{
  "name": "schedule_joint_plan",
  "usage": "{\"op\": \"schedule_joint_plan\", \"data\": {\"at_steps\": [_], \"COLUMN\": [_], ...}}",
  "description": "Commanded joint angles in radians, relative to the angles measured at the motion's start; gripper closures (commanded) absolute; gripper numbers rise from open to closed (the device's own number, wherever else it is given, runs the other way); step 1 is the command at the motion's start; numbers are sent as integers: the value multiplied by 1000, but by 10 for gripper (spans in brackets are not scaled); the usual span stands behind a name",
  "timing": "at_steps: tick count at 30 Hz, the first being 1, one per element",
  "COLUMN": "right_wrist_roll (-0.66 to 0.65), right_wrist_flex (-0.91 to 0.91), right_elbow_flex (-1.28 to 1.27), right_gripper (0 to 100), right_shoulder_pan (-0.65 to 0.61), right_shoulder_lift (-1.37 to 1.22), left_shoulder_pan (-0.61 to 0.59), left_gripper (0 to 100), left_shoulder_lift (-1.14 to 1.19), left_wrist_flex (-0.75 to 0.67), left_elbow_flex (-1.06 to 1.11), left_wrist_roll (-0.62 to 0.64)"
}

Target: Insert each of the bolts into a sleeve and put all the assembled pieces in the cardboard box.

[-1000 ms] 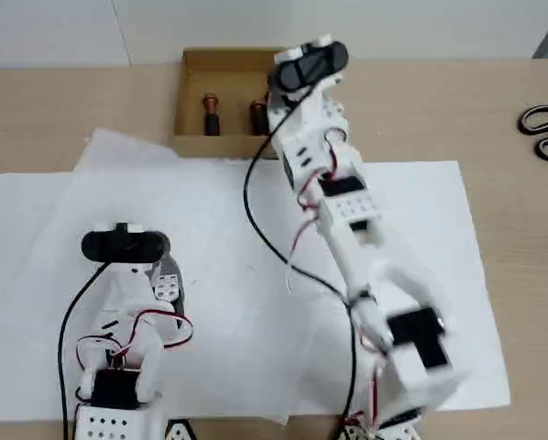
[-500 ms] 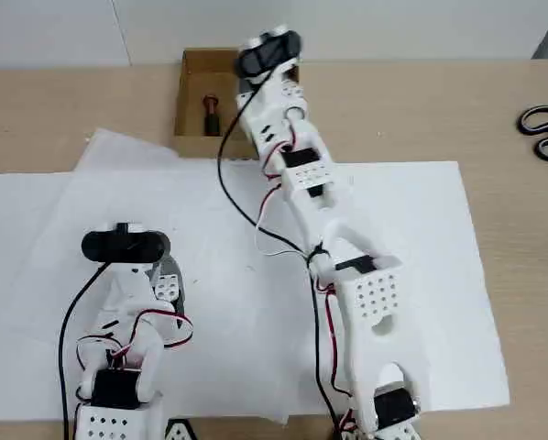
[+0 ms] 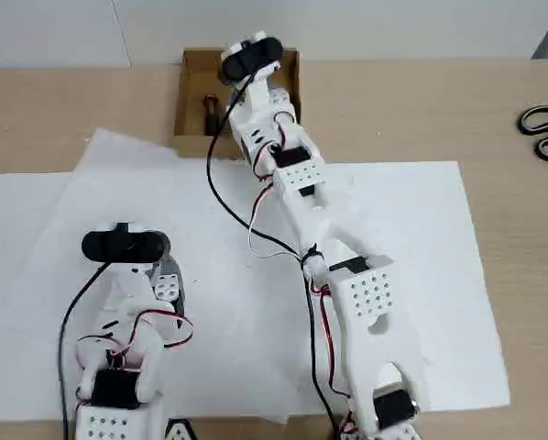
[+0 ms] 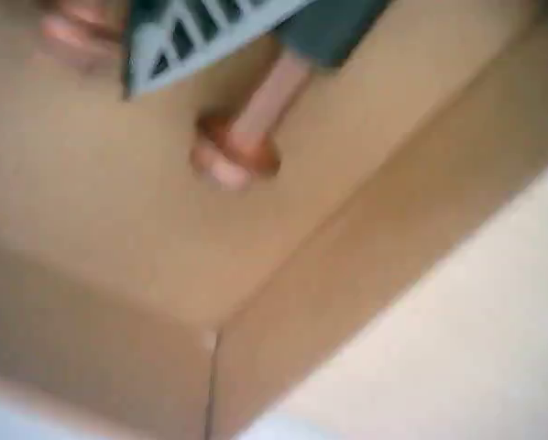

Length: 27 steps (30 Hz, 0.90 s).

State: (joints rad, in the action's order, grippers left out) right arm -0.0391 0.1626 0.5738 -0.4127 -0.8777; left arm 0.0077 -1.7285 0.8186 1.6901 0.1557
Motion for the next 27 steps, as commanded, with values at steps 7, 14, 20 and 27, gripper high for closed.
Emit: {"op": "schedule_joint_plan", "data": {"at_steps": [7,14,20,27], "right_wrist_roll": [-12,-12,-12,-8], "right_wrist_flex": [27,122,257,541], "right_elbow_flex": [57,57,57,57], "right_gripper": [833,868,991,996], "right_shoulder_pan": [4,25,36,30], "right_shoulder_lift": [131,225,295,452], "left_shoulder_pan": [-3,-3,-3,-3], "left_gripper": [994,994,994,994], "left_shoulder_lift": [-9,-9,-9,-9], "left_wrist_flex": [5,5,5,5], "left_elbow_flex": [-16,-16,-16,-16], "left_wrist_roll": [3,3,3,3]}}
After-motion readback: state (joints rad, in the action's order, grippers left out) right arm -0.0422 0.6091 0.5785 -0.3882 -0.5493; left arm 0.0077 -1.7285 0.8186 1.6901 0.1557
